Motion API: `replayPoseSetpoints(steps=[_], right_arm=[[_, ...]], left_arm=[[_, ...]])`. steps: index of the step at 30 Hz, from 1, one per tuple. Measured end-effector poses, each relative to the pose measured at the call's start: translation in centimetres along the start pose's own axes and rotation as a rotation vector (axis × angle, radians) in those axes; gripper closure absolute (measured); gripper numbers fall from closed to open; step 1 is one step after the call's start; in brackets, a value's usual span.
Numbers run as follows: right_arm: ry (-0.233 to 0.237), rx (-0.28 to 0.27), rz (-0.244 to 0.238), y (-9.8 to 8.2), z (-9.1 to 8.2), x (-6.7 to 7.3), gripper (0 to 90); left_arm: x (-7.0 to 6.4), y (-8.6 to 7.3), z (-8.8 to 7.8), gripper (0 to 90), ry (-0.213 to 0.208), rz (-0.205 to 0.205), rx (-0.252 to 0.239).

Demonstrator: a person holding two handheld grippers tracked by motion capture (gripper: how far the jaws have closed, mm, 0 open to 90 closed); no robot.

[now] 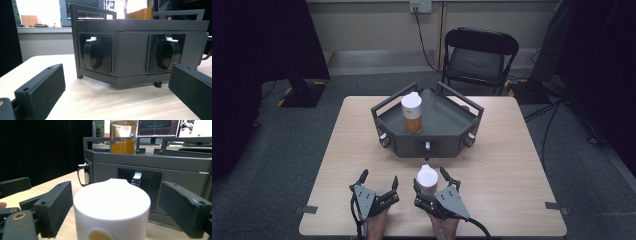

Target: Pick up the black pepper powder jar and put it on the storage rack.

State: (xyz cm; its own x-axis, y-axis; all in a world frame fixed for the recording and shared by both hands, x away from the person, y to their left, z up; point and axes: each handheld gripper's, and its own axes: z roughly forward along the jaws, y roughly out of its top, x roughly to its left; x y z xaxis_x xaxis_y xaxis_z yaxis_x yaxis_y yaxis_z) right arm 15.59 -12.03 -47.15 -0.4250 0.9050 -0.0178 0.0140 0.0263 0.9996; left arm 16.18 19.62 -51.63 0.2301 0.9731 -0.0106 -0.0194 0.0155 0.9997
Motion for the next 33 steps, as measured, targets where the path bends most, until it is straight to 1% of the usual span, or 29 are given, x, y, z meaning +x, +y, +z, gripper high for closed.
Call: replayPoseSetpoints(steps=[4,7,11,12,16,19,29,33], right_arm=[[0.001,0.007,0.003,-0.16,0.01,-0.02,14.9],[0.012,0.024,0.014,-0.39,0.05,-0.19,18.8],[0.019,0.031,0.022,-0.64,0.1,-0.36,20.8],[0.027,0.035,0.026,-0.72,0.14,-0.45,22.4],[0.036,0.04,0.021,-0.77,0.24,-0.49,28.1],[0.041,0.049,0.014,-0.65,0.29,-0.59,29.8],[0.039,0.052,0.007,-0.52,0.28,-0.6,30.4],[0.037,0.066,0.009,-0.13,0.33,-0.55,30.4]], left_arm=[[0.0,0.0,0.0,0.2,0.0,0.0,0.0],[0.0,0.0,0.0,0.3,0.0,0.0,0.0],[0.0,0.0,0.0,0.3,0.0,0.0,0.0],[0.0,0.0,0.0,0.3,0.0,0.0,0.0],[0.0,0.0,0.0,0.3,0.0,0.0,0.0],[0.0,0.0,0.0,0.2,0.0,0.0,0.0],[0.01,0.0,0.0,0.2,0.0,0.0,0.0],[0.0,0.0,0.0,0.3,0.0,0.0,0.0]])
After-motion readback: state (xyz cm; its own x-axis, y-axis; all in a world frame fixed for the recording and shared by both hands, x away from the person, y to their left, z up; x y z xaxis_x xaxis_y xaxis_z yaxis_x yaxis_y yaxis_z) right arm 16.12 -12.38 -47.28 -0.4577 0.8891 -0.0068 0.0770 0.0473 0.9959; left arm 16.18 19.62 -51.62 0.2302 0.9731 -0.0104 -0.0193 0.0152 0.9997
